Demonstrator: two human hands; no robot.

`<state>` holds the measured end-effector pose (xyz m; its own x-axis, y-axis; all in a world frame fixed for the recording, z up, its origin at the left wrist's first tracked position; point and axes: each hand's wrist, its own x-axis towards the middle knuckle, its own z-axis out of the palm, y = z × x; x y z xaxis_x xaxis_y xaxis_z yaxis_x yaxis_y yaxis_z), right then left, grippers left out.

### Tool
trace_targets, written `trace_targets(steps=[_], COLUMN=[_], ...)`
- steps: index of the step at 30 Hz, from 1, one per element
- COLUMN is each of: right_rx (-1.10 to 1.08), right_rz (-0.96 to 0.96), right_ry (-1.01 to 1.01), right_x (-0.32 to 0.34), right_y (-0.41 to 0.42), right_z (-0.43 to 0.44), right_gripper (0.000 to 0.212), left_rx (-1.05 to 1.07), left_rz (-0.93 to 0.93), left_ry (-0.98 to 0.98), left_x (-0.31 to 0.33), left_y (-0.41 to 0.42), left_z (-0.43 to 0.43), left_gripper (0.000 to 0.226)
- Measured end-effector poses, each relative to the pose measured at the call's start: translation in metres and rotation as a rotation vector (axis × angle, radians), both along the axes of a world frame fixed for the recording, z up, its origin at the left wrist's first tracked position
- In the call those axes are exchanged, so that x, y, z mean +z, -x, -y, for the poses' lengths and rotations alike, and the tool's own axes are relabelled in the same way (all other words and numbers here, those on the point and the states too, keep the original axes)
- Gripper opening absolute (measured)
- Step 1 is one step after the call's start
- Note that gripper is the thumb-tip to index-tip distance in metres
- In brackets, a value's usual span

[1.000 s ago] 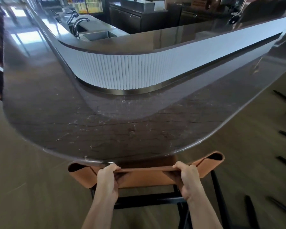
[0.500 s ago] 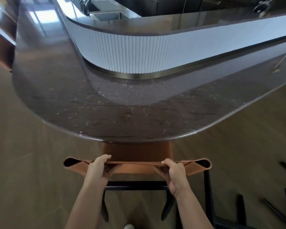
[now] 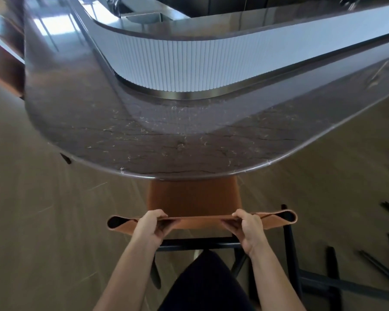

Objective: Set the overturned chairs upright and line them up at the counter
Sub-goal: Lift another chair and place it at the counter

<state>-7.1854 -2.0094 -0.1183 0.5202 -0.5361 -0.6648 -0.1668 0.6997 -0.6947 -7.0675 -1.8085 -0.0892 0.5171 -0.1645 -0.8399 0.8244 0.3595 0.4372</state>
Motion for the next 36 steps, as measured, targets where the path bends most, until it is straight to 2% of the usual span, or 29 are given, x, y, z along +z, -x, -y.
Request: trace_targets(steps=[5, 9, 16, 21, 26, 36], right_rx=[0.020, 0.020, -0.028, -0.015, -0.034, -0.052], right_rz=[-0.049, -0.018, 0.026, 0.042, 0.040, 0.004], right_ry=[0.019, 0.025, 0.000, -0.021, -0.062, -0.040], right_x=[-0.009, -0.010, -0.029, -0.044, -0.060, -0.055], right_y=[0.015, 0.018, 0.018, -0.008, -0.032, -0.082], right_z=[-0.007, 0.001, 0.004, 0.009, 0.019, 0.042], right_gripper=[0.016, 0.008, 0.016, 0.020, 0.019, 0.013], left_rx=[-0.019, -0.080, -0.143, -0.134, -0.140, -0.134], left_rz=[0.037, 0.071, 0.101, 0.130, 0.085, 0.038], left_ry=[0.021, 0.024, 0.047, 0.076, 0.108, 0.168], left_x=[-0.007, -0.007, -0.022, -0.040, -0.054, -0.043], left_y=[0.023, 0.027, 0.029, 0.009, -0.014, -0.063], left_z=[-0.008, -0.004, -0.005, -0.005, 0.002, 0.025], left_gripper=[0.014, 0.011, 0.012, 0.014, 0.016, 0.007])
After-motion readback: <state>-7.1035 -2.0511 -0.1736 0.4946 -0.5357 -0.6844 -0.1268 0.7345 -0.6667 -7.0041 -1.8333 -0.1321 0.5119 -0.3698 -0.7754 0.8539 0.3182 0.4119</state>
